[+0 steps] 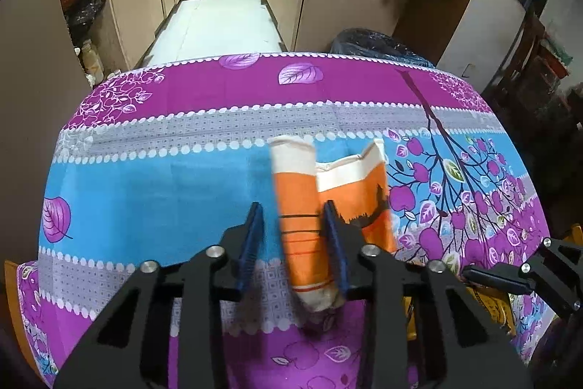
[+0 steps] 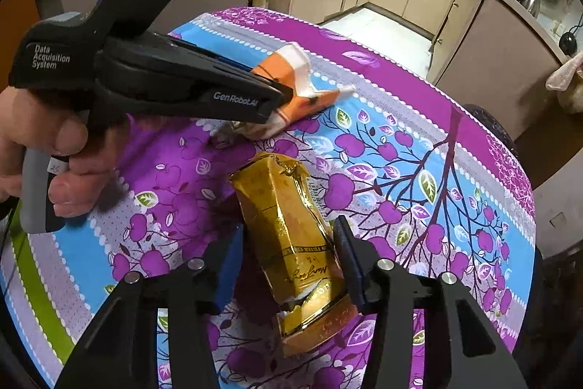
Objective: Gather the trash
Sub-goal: 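Grasp the orange-white paper packet with the left gripper while the right gripper grasps the gold foil bag, then carry the orange packet and gold bag over the white bucket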
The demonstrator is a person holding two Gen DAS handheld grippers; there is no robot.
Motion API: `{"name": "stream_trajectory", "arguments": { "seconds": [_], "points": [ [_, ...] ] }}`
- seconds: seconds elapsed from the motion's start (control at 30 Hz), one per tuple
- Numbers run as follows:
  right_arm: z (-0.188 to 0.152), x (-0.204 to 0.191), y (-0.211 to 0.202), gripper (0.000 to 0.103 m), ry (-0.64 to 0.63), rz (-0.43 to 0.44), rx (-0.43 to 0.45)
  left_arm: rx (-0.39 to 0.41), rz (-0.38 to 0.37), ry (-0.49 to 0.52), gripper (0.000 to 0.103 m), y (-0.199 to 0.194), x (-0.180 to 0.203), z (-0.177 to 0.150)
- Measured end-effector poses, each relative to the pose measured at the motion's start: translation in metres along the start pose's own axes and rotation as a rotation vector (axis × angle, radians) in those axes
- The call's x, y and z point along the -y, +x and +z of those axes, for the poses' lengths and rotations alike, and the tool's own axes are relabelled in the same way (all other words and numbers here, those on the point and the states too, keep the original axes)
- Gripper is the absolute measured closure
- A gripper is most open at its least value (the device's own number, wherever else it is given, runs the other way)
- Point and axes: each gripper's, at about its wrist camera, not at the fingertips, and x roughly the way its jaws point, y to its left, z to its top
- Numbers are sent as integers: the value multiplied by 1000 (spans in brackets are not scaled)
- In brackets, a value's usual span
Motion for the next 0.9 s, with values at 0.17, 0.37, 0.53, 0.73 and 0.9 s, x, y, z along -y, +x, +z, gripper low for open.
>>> {"name": "stream_trajectory", "arguments": {
  "seconds": [0.17, 0.37, 0.53, 0.73, 0.9],
  "points": [
    [-3, -3, -2, 60, 7, -41, 24, 11, -2, 4, 84, -2, 3, -2],
    [-18, 0, -20, 74, 102, -97, 69, 35, 2, 5, 94, -13, 0, -12],
    [-43, 1, -44, 74, 219, -109, 127, 72, -7, 9, 95, -35, -6, -28],
    [-78, -8, -101, 74, 382, -143, 269, 241, -15, 32, 95, -110, 0, -64],
    [-115, -20, -156, 74, 500, -209, 378, 372, -6, 57, 94, -168, 25, -89]
  ]
}}
